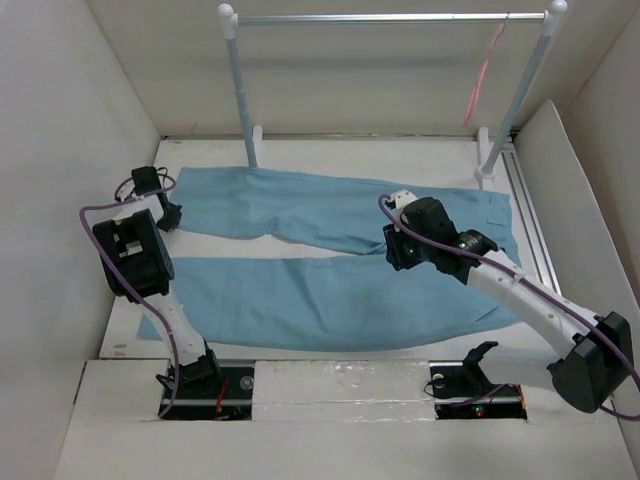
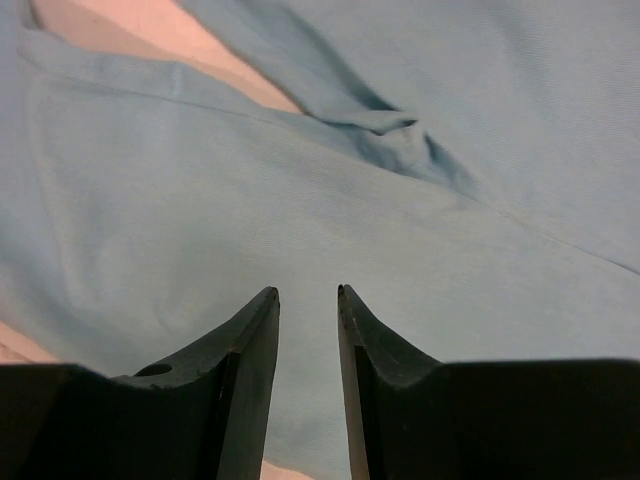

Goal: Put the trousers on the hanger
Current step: Flatten out the trousers at the center of the board.

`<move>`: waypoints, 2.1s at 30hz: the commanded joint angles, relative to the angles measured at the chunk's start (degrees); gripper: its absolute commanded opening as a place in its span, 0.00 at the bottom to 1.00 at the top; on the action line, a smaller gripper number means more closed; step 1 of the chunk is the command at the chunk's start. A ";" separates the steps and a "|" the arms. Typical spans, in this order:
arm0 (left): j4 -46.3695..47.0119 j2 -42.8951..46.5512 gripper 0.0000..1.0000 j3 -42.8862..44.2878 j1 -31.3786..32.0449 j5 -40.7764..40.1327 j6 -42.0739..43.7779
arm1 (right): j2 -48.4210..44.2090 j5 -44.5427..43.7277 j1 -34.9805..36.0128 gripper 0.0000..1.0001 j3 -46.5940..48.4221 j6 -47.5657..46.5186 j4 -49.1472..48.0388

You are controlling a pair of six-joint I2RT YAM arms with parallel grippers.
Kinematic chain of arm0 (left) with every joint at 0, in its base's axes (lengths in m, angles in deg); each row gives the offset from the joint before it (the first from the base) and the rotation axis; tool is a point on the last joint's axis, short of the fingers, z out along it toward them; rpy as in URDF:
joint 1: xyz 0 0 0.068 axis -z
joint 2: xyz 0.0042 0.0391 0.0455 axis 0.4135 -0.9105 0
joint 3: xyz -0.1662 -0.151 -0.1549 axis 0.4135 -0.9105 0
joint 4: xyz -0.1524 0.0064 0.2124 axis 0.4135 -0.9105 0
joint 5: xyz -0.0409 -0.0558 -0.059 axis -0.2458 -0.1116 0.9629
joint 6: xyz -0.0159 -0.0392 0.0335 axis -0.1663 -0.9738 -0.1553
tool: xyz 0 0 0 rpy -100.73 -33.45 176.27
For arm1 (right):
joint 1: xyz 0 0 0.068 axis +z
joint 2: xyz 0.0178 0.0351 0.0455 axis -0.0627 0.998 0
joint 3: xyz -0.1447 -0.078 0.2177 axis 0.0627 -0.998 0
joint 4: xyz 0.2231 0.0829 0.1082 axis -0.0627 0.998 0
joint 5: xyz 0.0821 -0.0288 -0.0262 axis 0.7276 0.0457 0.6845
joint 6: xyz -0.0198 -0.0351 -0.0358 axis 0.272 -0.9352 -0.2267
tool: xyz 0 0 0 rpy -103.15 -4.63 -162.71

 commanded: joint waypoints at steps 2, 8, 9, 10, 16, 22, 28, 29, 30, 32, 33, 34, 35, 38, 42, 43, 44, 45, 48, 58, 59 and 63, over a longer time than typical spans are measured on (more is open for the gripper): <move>-5.53 1.94 0.00 -3.66 -2.24 -4.17 2.01 | -3.75 -3.09 -3.68 0.36 -0.26 0.42 0.54; -7.10 6.87 0.02 -3.49 -2.24 -5.33 5.86 | -5.69 -0.82 -6.76 0.54 -2.55 0.25 0.45; -8.68 6.87 0.04 -2.18 -1.72 -4.36 6.05 | -5.51 -0.12 -6.77 0.57 -2.72 -0.19 0.02; -9.56 7.48 0.20 -0.60 -0.85 -5.13 6.23 | -5.08 0.85 -6.77 0.61 -2.64 -0.37 -0.51; -10.80 22.57 0.69 -5.22 2.93 -7.95 9.13 | -4.37 7.01 -4.58 0.61 -1.85 -1.95 -2.62; -14.32 34.46 0.66 -19.99 3.82 -11.38 7.11 | -5.42 10.00 -2.28 0.60 -5.80 -2.30 -5.61; -8.96 29.82 0.63 -25.99 -4.71 -1.53 3.42 | -7.09 11.05 -1.14 0.60 -6.51 -3.88 -4.92; -8.69 26.93 0.62 -25.55 -3.66 -2.93 3.15 | -7.27 11.14 -1.14 0.60 -6.68 -4.15 -4.65; -8.87 25.51 0.62 -24.24 -2.52 -3.64 3.15 | -7.44 11.14 -1.14 0.60 -6.68 -4.32 -4.39; -8.26 21.31 0.61 -23.35 -1.98 -5.31 3.50 | -7.88 10.71 -1.14 0.60 -6.59 -4.41 -3.16; -7.73 20.15 0.59 -23.35 -1.98 -5.66 3.85 | -8.32 10.62 -1.14 0.60 -6.59 -4.32 -2.89; -7.12 18.92 0.53 -22.83 -1.98 -6.02 4.03 | -8.93 10.44 -1.14 0.60 -6.59 -4.06 -2.72; -6.33 16.47 0.37 -22.65 -1.98 -6.45 4.21 | -9.38 10.00 -1.14 0.60 -6.59 -3.63 -2.71; -6.66 12.42 0.00 -19.58 -1.98 -5.59 5.17 | -9.73 9.04 -1.14 0.60 -5.98 -3.18 -2.72; -5.18 12.84 0.00 -14.57 -1.98 -4.96 6.49 | -8.68 5.70 -3.33 0.60 -3.52 -4.06 -1.48; -4.65 12.76 0.00 -11.95 -1.98 -4.88 7.19 | -8.42 5.61 -4.03 0.60 -2.91 -4.58 -1.66; -4.48 11.62 0.00 -10.62 -1.98 -4.62 7.37 | -7.89 5.78 -5.52 0.60 -2.55 -5.11 -1.83; -5.26 10.39 0.00 -8.95 -1.98 -4.44 7.55 | -6.67 5.95 -6.32 0.60 -2.29 -5.38 -1.92; -9.12 6.43 0.00 -3.14 -1.98 -4.35 7.28 | -5.25 7.01 -8.17 0.61 -0.36 -6.17 -1.13; -7.02 33.12 0.66 -12.44 -1.98 -5.13 7.81 | -7.00 13.07 -4.84 0.63 -2.98 -5.91 -2.45; -7.89 37.23 0.65 -13.84 -3.03 -6.27 7.29 | -7.62 13.51 -4.31 0.63 -3.60 -5.82 -2.62; -7.99 42.46 0.58 -23.85 -11.19 -2.25 4.47 | -9.64 15.27 -3.69 0.54 -6.59 -5.47 -3.77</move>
